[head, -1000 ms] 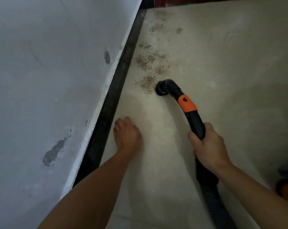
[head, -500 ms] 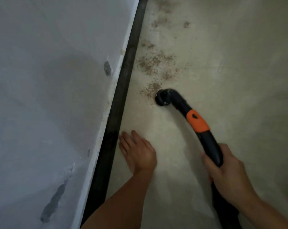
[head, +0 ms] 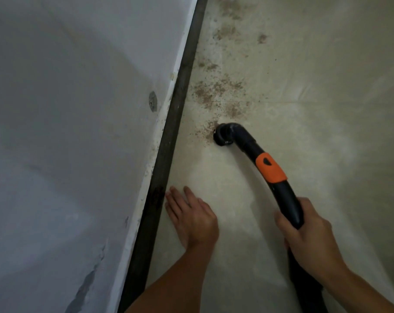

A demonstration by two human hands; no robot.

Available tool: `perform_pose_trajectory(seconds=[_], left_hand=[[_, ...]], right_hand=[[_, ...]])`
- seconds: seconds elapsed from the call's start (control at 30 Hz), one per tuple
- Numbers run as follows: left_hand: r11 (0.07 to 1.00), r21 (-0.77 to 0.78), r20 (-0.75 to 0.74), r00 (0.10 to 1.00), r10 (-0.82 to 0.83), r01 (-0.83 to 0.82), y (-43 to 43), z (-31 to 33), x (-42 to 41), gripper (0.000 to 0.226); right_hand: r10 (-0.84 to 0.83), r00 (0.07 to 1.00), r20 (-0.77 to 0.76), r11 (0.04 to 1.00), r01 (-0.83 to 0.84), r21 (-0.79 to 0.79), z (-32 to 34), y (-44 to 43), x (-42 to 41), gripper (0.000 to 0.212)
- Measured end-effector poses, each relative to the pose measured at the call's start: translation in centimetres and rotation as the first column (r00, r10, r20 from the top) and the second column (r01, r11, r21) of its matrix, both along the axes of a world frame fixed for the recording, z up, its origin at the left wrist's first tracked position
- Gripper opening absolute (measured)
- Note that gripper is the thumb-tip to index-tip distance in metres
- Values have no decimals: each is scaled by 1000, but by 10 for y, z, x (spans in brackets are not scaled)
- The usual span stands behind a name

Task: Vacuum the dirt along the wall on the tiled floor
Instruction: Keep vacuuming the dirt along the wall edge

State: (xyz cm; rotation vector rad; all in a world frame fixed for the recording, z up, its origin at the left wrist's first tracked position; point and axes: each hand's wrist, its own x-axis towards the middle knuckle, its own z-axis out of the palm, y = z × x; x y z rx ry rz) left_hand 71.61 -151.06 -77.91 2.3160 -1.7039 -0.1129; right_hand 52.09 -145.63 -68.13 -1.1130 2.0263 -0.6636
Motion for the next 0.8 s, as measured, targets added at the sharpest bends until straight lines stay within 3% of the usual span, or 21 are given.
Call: perform_pose_trajectory(seconds=[0.27,0.5,0.8], left_hand=[[1000,26,7,1000,11,-11,-1,0,1,53],[998,69,40,999,12,-14,0,1,0,55],[997,76,36,999,15,-18,-1,2,0,54]], right_hand=[[49,999,4,996,-48,-74,1,-62,-4,19],[126,992,-23,991,-125,37,-1,6,5,26],[83,996,-33,994,-85,-75,-7,-60,12,24]])
